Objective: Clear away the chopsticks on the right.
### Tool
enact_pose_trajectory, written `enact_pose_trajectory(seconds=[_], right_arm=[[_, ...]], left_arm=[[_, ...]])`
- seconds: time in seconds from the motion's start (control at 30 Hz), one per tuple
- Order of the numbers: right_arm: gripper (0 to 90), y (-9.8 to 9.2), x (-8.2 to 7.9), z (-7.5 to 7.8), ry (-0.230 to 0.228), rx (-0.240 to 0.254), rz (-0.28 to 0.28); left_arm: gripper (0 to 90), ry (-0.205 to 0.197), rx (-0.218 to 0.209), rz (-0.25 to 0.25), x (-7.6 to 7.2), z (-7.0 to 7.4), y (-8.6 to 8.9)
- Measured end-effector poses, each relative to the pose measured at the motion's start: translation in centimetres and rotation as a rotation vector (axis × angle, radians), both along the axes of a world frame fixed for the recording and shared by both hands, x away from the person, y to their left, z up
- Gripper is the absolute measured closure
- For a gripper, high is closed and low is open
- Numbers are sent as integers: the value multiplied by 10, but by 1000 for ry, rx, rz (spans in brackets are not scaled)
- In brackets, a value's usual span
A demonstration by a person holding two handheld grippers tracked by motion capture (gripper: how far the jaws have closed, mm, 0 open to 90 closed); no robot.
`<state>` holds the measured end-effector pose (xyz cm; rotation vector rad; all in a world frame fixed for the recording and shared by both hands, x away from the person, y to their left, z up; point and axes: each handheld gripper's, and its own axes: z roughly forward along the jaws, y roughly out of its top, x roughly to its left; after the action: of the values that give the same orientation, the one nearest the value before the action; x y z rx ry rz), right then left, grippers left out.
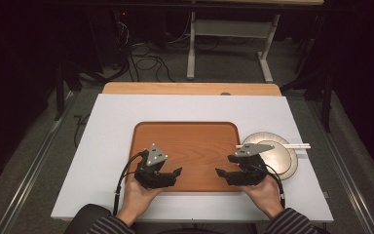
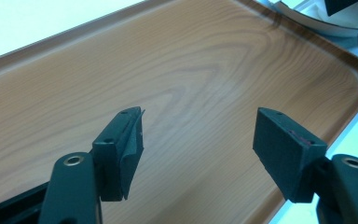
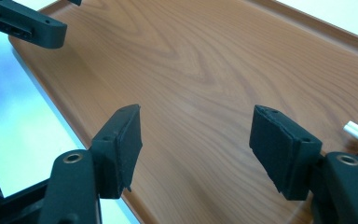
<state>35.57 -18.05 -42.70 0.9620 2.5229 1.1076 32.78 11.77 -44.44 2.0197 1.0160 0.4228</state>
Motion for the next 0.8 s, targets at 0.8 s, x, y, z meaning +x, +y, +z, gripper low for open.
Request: enact_pose_trajectory(seconds=[0.8], right_arm=[[345, 1, -7, 14, -66, 52, 51]], left_arm=[[317, 5, -8, 0, 1, -2, 3]])
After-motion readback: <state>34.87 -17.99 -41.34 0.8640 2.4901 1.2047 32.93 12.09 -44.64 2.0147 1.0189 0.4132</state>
